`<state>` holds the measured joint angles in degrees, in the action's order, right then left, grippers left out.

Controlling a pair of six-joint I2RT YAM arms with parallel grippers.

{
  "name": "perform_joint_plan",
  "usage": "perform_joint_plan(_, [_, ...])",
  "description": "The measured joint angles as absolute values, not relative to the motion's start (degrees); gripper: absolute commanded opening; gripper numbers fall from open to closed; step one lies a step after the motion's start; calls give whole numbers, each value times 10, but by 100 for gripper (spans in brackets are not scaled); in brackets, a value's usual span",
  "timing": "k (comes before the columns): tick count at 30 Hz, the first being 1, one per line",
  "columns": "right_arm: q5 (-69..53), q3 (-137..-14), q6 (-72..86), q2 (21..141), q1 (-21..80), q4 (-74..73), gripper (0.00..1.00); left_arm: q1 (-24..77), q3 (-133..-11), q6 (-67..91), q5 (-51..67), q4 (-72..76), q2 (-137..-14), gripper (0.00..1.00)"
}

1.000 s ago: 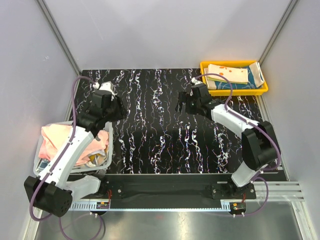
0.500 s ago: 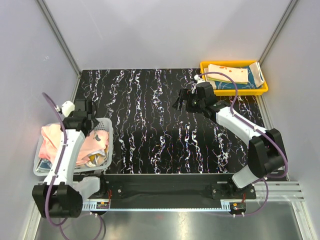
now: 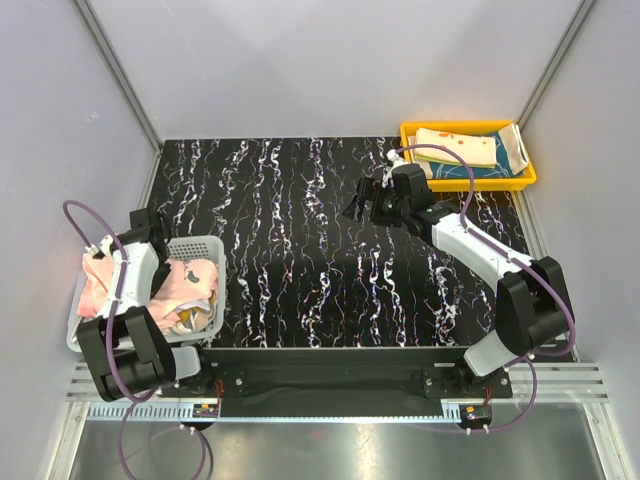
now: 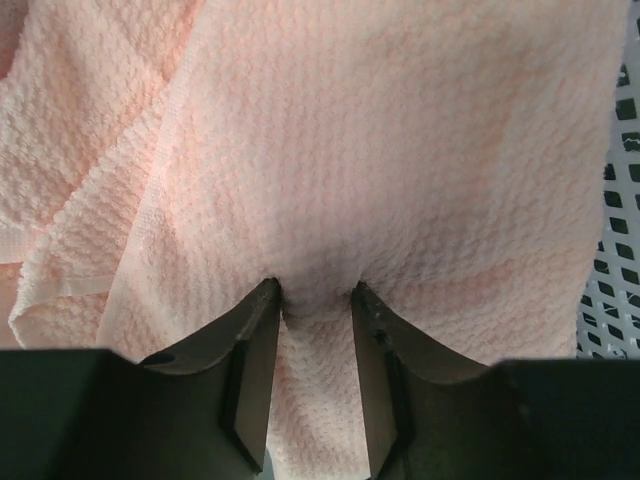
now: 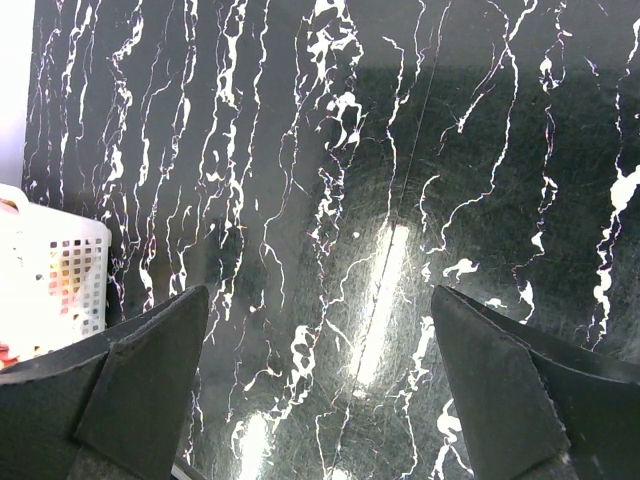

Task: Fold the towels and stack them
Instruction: Grab crumpled towel

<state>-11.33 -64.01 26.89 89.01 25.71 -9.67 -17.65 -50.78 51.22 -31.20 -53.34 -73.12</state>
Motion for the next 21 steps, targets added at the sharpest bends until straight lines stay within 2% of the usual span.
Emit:
perform_joint_plan(6, [-113, -640, 269, 890, 257, -97, 100, -178, -515, 500, -307, -541, -715, 6])
perform_joint_plan(10, [-113, -640, 269, 890, 257, -97, 100, -179, -551, 482, -304, -558, -680, 0])
perform_joint_plan(21, [-112, -639, 269, 890, 257, -97, 100, -173, -637, 410, -253, -560, -565, 0])
